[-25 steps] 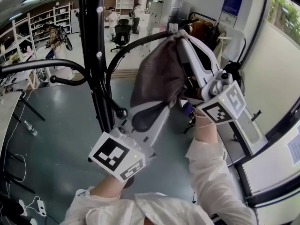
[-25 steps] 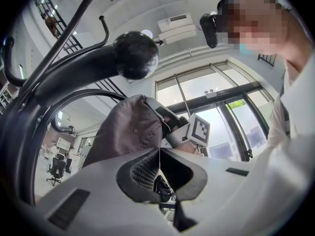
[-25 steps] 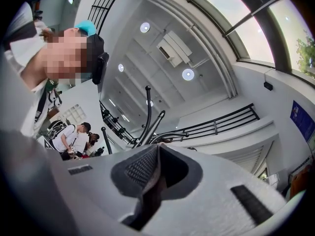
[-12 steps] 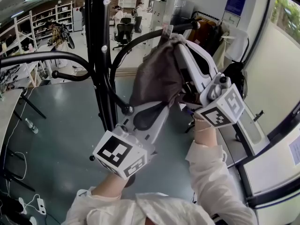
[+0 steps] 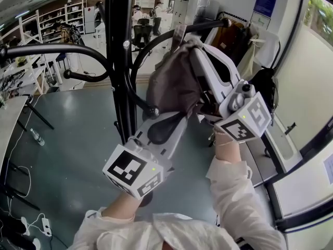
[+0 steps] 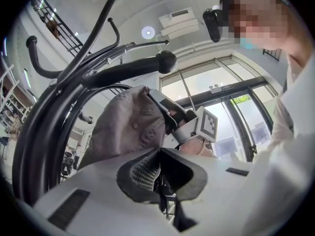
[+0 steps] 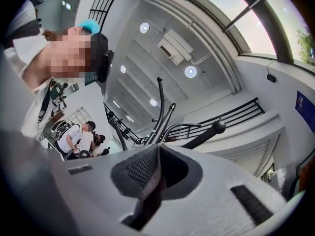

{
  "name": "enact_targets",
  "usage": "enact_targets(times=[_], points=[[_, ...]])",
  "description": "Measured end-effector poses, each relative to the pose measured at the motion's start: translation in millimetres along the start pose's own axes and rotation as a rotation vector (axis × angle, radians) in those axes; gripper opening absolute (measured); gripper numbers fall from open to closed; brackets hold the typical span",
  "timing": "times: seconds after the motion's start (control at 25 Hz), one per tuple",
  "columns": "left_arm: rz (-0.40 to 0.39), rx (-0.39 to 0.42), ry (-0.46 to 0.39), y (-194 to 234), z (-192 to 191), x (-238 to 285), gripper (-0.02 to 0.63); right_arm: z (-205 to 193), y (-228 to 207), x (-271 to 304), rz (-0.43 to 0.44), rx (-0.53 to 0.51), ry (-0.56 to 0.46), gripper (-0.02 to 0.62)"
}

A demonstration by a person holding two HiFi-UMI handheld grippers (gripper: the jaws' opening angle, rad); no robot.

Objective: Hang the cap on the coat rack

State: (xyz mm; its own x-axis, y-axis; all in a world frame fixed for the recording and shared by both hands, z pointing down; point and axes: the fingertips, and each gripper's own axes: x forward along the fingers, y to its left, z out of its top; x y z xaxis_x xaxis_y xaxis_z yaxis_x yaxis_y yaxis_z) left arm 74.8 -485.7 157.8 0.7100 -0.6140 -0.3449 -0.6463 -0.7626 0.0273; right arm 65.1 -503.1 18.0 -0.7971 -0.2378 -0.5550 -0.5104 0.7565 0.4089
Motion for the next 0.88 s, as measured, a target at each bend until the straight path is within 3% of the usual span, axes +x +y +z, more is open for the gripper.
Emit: enact_targets(times=[0.52, 0.88], points=[[0.061, 0.021, -0.013, 8.8, -5.0, -21.5, 0.017, -6.2, 14.6, -2.1, 0.013, 0.046, -0.045, 0.015], [0.062, 0.01, 0.01, 3.1, -13.1, -37.0, 0.017, -17.7, 23.1, -19.0, -0.049, 0.091, -0.037, 0.015]])
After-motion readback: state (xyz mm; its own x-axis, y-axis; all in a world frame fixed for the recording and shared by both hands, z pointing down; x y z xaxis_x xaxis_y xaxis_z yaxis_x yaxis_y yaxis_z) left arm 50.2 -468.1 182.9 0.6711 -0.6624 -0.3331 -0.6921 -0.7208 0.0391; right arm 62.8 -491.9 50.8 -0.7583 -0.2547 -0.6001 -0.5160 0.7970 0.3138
